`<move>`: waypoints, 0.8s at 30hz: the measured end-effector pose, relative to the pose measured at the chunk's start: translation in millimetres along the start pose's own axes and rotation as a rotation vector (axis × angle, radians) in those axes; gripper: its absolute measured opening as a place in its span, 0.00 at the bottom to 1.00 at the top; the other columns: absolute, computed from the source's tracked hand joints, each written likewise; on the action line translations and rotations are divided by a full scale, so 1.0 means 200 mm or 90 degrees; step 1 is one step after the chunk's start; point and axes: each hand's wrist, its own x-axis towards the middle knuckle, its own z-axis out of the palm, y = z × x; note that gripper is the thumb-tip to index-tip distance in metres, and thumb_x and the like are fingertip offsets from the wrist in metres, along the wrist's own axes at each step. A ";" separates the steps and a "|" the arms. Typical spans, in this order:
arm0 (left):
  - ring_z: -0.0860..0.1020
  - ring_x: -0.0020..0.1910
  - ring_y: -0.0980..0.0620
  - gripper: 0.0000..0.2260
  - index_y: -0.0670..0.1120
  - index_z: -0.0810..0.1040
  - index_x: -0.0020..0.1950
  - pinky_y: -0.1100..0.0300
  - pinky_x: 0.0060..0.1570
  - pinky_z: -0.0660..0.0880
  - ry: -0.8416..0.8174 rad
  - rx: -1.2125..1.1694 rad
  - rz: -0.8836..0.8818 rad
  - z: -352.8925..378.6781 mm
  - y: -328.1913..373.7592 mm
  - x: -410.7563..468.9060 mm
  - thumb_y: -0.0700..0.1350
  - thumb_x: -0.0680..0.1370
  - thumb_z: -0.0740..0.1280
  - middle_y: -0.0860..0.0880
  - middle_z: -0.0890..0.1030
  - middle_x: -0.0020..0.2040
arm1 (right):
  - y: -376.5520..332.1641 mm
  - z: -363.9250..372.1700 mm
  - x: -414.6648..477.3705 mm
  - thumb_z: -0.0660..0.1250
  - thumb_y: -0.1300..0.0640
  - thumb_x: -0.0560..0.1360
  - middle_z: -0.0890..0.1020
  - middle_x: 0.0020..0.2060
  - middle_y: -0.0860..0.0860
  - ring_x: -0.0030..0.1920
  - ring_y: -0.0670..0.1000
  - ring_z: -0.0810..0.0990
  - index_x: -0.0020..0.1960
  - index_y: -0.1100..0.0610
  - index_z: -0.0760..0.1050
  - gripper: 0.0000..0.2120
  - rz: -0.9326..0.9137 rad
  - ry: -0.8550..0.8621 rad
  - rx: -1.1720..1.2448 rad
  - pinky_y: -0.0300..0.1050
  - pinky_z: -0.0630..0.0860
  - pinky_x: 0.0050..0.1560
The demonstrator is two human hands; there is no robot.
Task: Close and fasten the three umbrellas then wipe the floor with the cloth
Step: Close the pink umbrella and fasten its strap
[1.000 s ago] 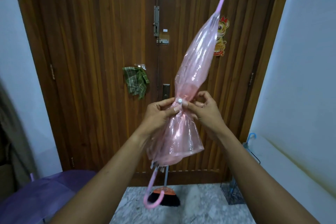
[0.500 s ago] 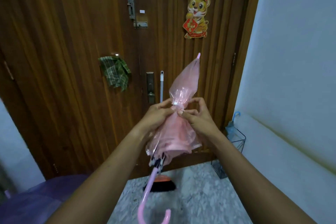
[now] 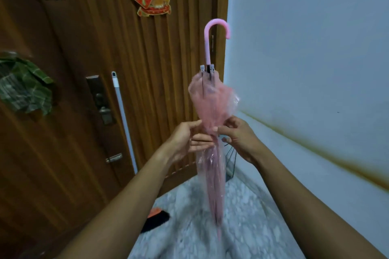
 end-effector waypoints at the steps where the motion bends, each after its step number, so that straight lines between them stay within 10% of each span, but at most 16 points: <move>1: 0.86 0.41 0.47 0.17 0.39 0.81 0.58 0.61 0.39 0.82 0.000 0.040 0.011 0.03 0.01 0.13 0.48 0.85 0.57 0.38 0.86 0.46 | 0.03 -0.06 0.11 0.74 0.66 0.72 0.83 0.39 0.52 0.38 0.47 0.80 0.49 0.64 0.78 0.08 -0.012 0.036 -0.040 0.32 0.75 0.33; 4: 0.79 0.32 0.57 0.14 0.40 0.84 0.55 0.66 0.34 0.72 0.020 0.170 0.080 0.12 0.08 0.51 0.46 0.84 0.62 0.45 0.86 0.42 | 0.07 -0.26 0.46 0.77 0.63 0.71 0.78 0.28 0.43 0.31 0.42 0.77 0.39 0.60 0.73 0.12 -0.019 0.074 -0.094 0.31 0.74 0.32; 7: 0.82 0.49 0.62 0.10 0.45 0.86 0.57 0.68 0.49 0.74 0.040 0.222 0.147 0.15 0.21 0.89 0.47 0.81 0.68 0.54 0.86 0.51 | 0.08 -0.46 0.80 0.76 0.64 0.72 0.78 0.26 0.40 0.33 0.42 0.80 0.36 0.57 0.74 0.12 0.002 0.065 -0.115 0.35 0.78 0.35; 10: 0.82 0.59 0.52 0.12 0.47 0.83 0.62 0.55 0.62 0.77 -0.001 0.107 0.162 0.18 0.32 1.22 0.48 0.80 0.69 0.51 0.86 0.58 | 0.11 -0.61 1.14 0.77 0.64 0.71 0.81 0.34 0.51 0.40 0.49 0.82 0.41 0.64 0.77 0.09 0.007 0.066 -0.158 0.46 0.82 0.41; 20: 0.85 0.52 0.48 0.02 0.44 0.84 0.46 0.54 0.52 0.82 0.054 0.073 0.183 0.26 0.36 2.40 0.38 0.76 0.73 0.45 0.86 0.52 | 0.45 -0.88 2.18 0.77 0.59 0.68 0.87 0.43 0.50 0.45 0.52 0.85 0.49 0.52 0.84 0.10 0.030 0.166 -0.251 0.54 0.84 0.48; 24: 0.85 0.51 0.43 0.12 0.41 0.84 0.50 0.43 0.55 0.82 0.068 0.098 0.161 0.16 0.24 2.92 0.49 0.73 0.76 0.42 0.86 0.50 | 0.75 -0.97 2.62 0.75 0.53 0.66 0.86 0.40 0.52 0.42 0.57 0.85 0.40 0.51 0.83 0.04 0.074 0.194 -0.290 0.62 0.82 0.44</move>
